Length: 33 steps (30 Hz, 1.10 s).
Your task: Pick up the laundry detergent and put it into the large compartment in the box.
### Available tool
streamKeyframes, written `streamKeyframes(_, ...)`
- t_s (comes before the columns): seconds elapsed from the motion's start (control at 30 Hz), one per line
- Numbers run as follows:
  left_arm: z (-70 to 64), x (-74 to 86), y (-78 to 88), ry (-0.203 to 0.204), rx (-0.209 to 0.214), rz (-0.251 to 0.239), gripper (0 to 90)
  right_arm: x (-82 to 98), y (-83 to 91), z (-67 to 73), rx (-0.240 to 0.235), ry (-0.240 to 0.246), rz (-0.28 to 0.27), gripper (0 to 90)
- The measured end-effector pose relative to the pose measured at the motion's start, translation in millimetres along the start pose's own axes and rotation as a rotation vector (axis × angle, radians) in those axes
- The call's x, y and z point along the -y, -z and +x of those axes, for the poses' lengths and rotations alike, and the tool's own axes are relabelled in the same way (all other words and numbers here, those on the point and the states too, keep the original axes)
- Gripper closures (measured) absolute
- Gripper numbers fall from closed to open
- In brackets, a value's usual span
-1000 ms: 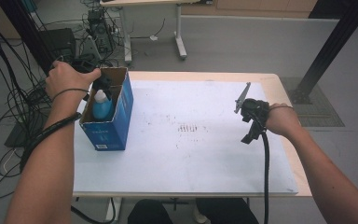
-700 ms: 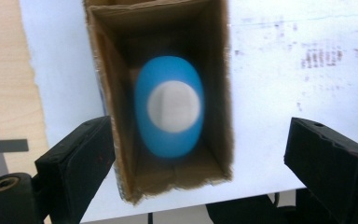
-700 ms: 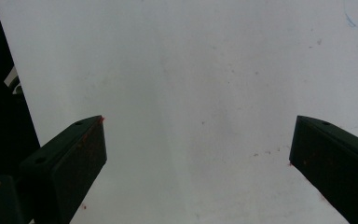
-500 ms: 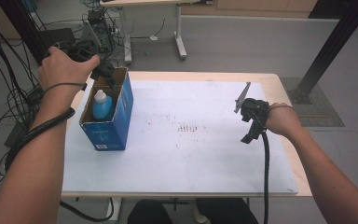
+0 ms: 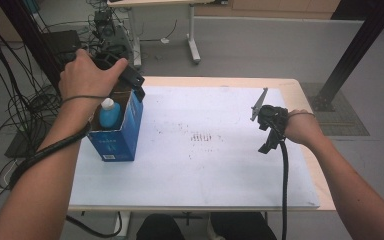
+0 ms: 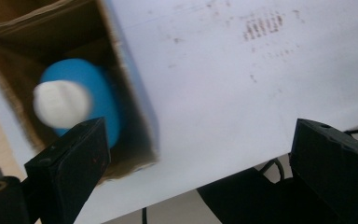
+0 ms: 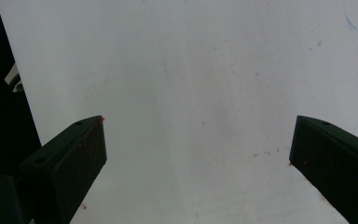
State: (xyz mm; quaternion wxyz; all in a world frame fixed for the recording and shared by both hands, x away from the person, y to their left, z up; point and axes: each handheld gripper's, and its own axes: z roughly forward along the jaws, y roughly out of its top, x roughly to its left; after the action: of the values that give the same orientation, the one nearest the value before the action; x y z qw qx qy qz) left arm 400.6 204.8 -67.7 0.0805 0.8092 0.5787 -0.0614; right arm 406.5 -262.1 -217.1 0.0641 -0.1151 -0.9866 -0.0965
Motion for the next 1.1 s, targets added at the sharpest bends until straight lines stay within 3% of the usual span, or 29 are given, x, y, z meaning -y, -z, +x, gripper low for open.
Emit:
streamKeyframes(0.07, -13.1, -1.4, -1.2, -0.034, -0.002, 0.001, 5.4, -0.1, 0.5, 0.4, 0.001, -0.002, 0.000, 3.8)
streamKeyframes(0.1, -25.7, -3.1, -4.4, -0.065, 0.005, 0.006, 5.4, -0.5, 0.9, 0.2, 0.001, 0.000, 0.003, 3.8)
streamKeyframes(0.27, -44.5, -5.7, -10.2, -0.116, 0.017, 0.019, 5.4, -0.1, 2.0, 0.0, 0.004, 0.001, 0.003, 3.8)
streamKeyframes(0.3, -55.2, -7.7, -13.7, -0.152, 0.026, 0.030, 5.4, -0.1, 2.0, 0.2, 0.006, 0.001, 0.004, 3.8)
streamKeyframes(0.4, -65.2, -8.5, -16.1, -0.180, 0.031, 0.034, 5.4, 0.4, 2.2, -0.1, 0.005, 0.002, 0.004, 3.8)
streamKeyframes(0.43, -76.1, -8.8, -18.1, -0.206, 0.030, 0.037, 5.4, 0.7, 2.0, 0.1, 0.003, -0.005, 0.006, 3.9)
streamKeyframes(0.53, -84.7, -9.9, -20.3, -0.234, 0.040, 0.045, 5.4, 1.5, 2.0, -0.1, 0.004, -0.007, 0.005, 3.8)
streamKeyframes(0.63, -101.9, -12.8, -26.4, -0.281, 0.034, 0.068, 5.4, 1.1, 2.6, 0.2, 0.007, -0.006, 0.006, 3.8)
streamKeyframes(0.77, -111.8, -12.4, -30.3, -0.304, 0.038, 0.075, 5.4, 1.3, 3.6, 0.4, 0.008, -0.004, 0.001, 3.8)
streamKeyframes(0.83, -122.4, -13.0, -34.9, -0.338, 0.049, 0.086, 5.4, 1.4, 3.0, 0.3, 0.007, -0.004, 0.000, 3.9)
streamKeyframes(1.1, -145.0, -14.7, -45.9, -0.392, 0.056, 0.103, 5.4, 1.0, 2.3, 0.6, 0.003, -0.001, -0.001, 3.8)
